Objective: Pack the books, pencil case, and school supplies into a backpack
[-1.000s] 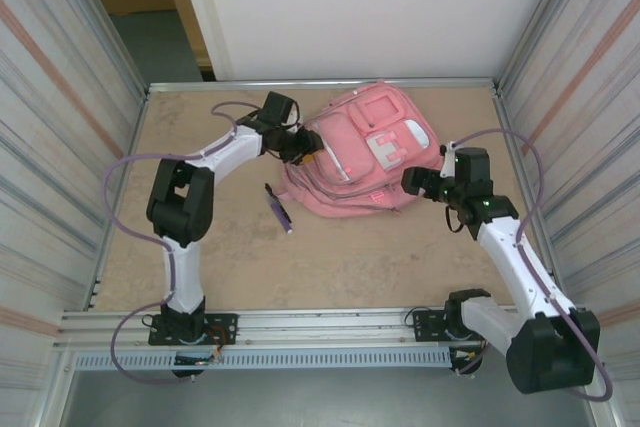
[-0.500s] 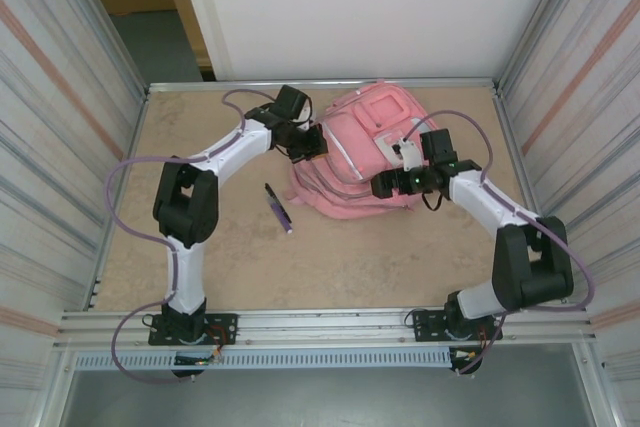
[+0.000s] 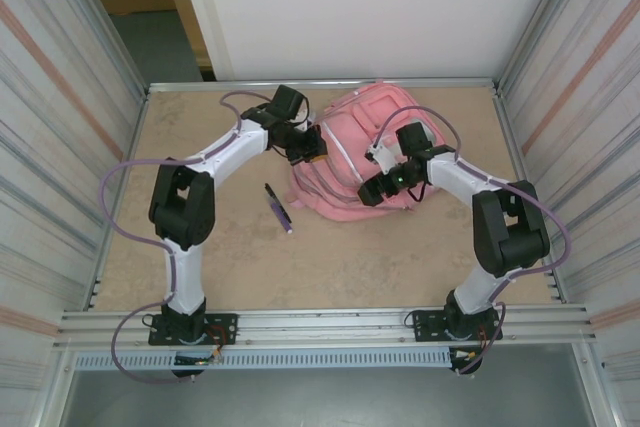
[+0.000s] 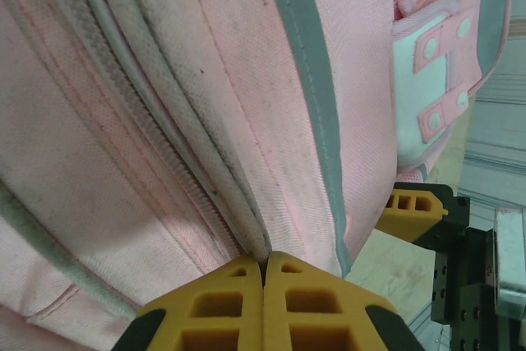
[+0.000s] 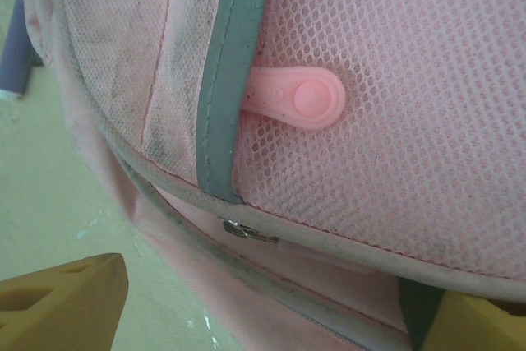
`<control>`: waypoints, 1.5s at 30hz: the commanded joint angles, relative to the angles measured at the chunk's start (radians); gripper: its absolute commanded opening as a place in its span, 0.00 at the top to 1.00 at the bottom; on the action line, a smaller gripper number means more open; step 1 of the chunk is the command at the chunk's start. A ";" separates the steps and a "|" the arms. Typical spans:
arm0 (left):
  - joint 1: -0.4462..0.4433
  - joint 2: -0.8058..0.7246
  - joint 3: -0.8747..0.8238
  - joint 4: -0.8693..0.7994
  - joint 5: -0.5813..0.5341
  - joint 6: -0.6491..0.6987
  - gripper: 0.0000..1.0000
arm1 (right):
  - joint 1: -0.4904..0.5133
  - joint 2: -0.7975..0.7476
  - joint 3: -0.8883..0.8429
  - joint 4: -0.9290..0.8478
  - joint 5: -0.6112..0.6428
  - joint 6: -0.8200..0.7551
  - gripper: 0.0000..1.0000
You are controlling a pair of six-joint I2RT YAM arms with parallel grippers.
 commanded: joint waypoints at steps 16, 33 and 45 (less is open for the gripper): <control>-0.008 -0.061 -0.066 0.092 0.114 -0.079 1.00 | 0.061 -0.159 -0.133 0.127 -0.039 -0.042 0.59; -0.021 -0.054 -0.091 0.164 0.193 -0.133 1.00 | -0.012 -0.202 -0.143 0.153 0.069 0.022 0.40; -0.031 -0.018 -0.103 0.242 0.262 -0.201 1.00 | 0.008 -0.071 -0.104 0.115 0.087 0.034 0.40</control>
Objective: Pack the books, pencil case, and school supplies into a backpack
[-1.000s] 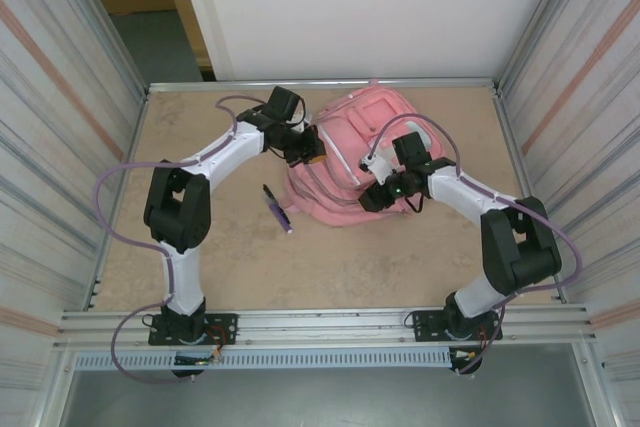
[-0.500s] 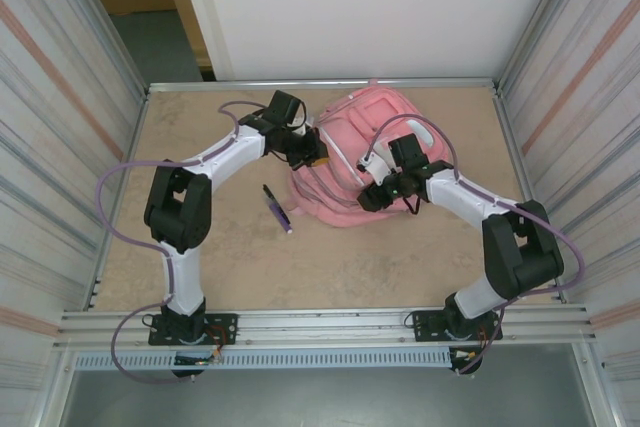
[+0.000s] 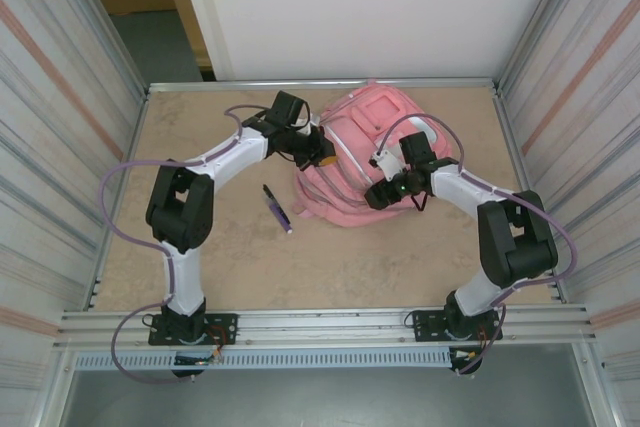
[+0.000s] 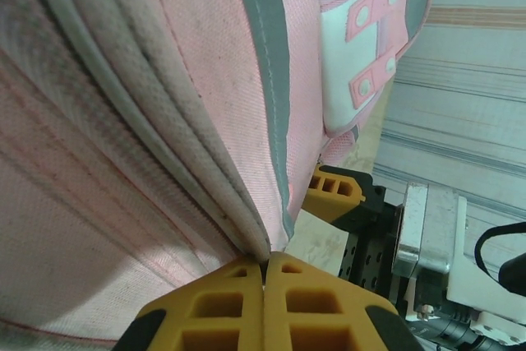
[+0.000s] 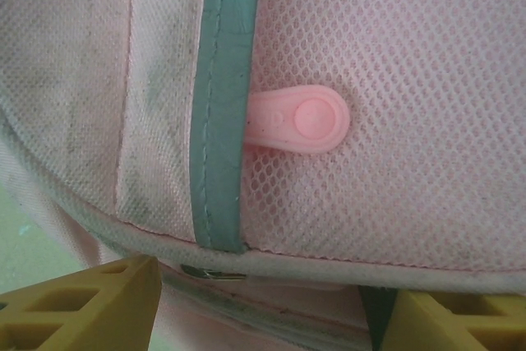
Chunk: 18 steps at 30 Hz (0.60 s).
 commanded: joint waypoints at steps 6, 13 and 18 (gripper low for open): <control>-0.022 0.022 0.006 0.060 0.087 -0.021 1.00 | 0.041 -0.074 -0.019 0.061 -0.100 -0.015 0.64; -0.019 0.022 -0.016 0.060 0.075 -0.014 1.00 | 0.039 -0.094 -0.011 0.035 -0.123 -0.009 0.84; -0.020 0.029 -0.025 0.077 0.069 -0.026 1.00 | 0.043 -0.088 -0.009 0.021 -0.149 0.003 0.93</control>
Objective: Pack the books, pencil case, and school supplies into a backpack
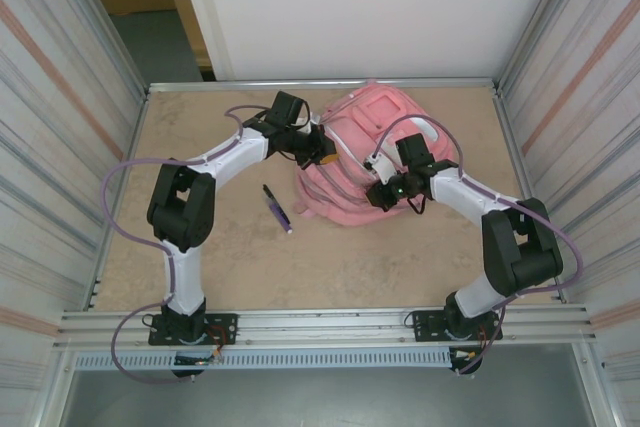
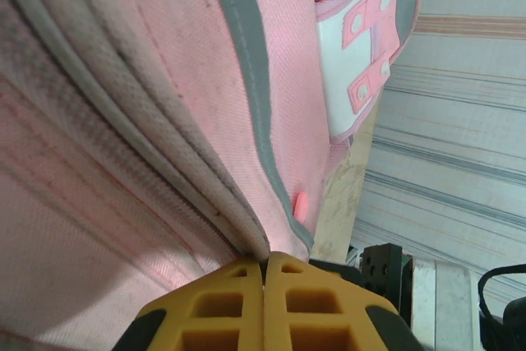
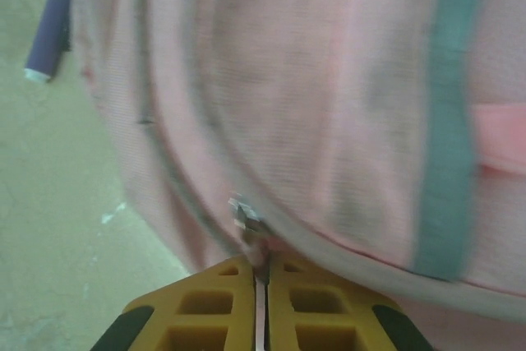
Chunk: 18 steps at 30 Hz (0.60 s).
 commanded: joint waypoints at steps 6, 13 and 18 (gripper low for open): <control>-0.026 0.025 -0.022 0.044 0.059 -0.025 1.00 | 0.040 -0.040 -0.017 0.076 -0.070 0.052 0.95; -0.032 0.035 -0.023 0.049 0.054 -0.024 1.00 | 0.096 -0.035 -0.026 0.147 -0.110 0.133 0.96; -0.031 0.034 -0.041 0.057 0.050 -0.012 1.00 | 0.114 -0.029 -0.032 0.197 -0.166 0.195 0.96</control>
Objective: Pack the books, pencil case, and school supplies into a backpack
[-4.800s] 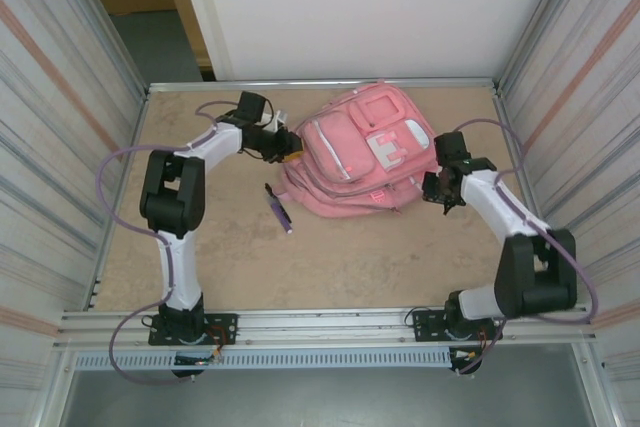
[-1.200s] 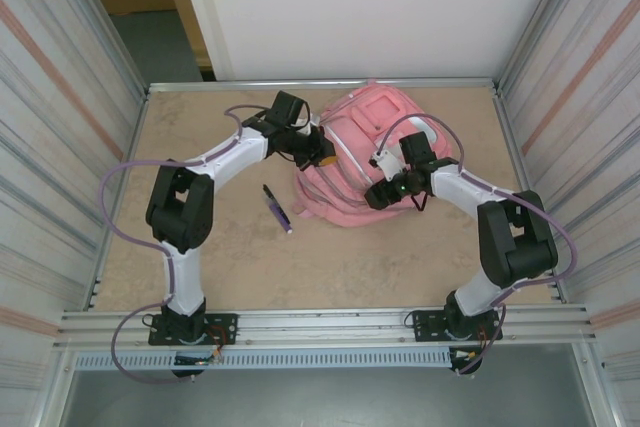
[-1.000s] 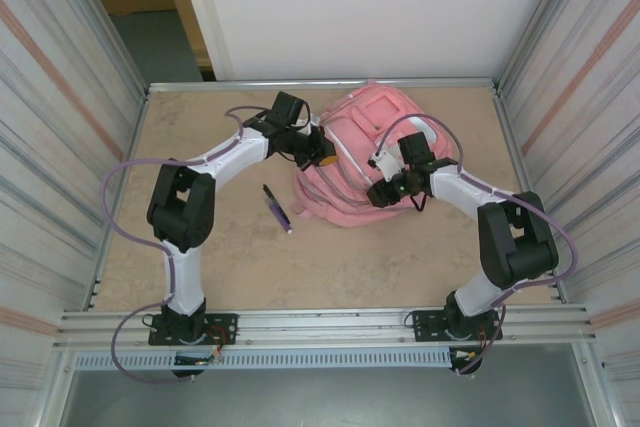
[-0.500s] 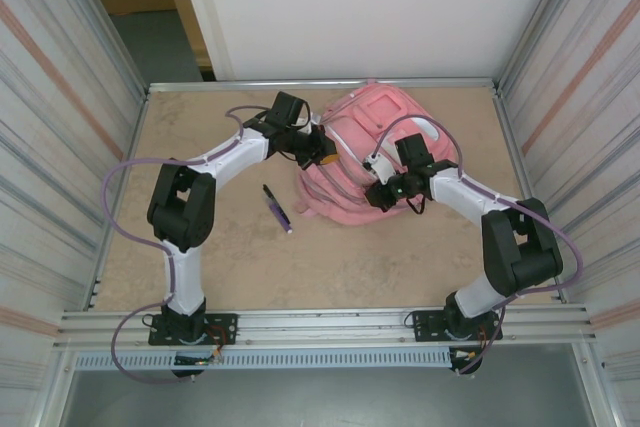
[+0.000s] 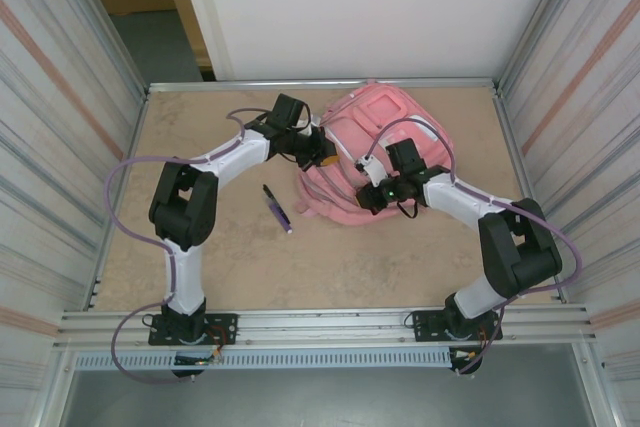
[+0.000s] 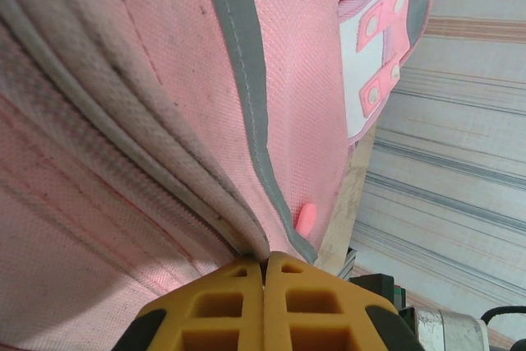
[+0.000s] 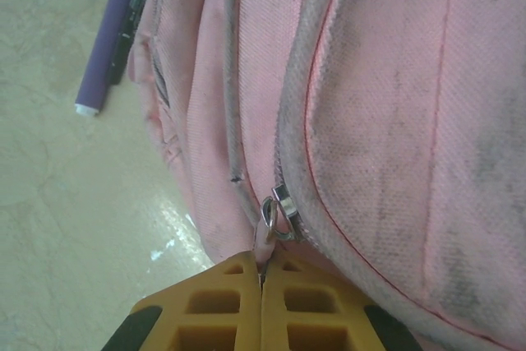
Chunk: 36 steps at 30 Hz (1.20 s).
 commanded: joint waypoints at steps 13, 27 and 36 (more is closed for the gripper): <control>-0.025 0.028 -0.094 0.120 0.085 -0.002 0.97 | 0.118 0.053 0.009 0.233 -0.128 0.216 0.86; -0.027 -0.120 -0.184 0.087 0.063 0.195 0.70 | 0.024 -0.250 -0.054 0.116 -0.032 0.151 0.61; -0.169 -0.150 -0.149 -0.156 -0.128 0.398 0.64 | -0.124 -0.499 -0.143 0.098 0.224 0.218 0.45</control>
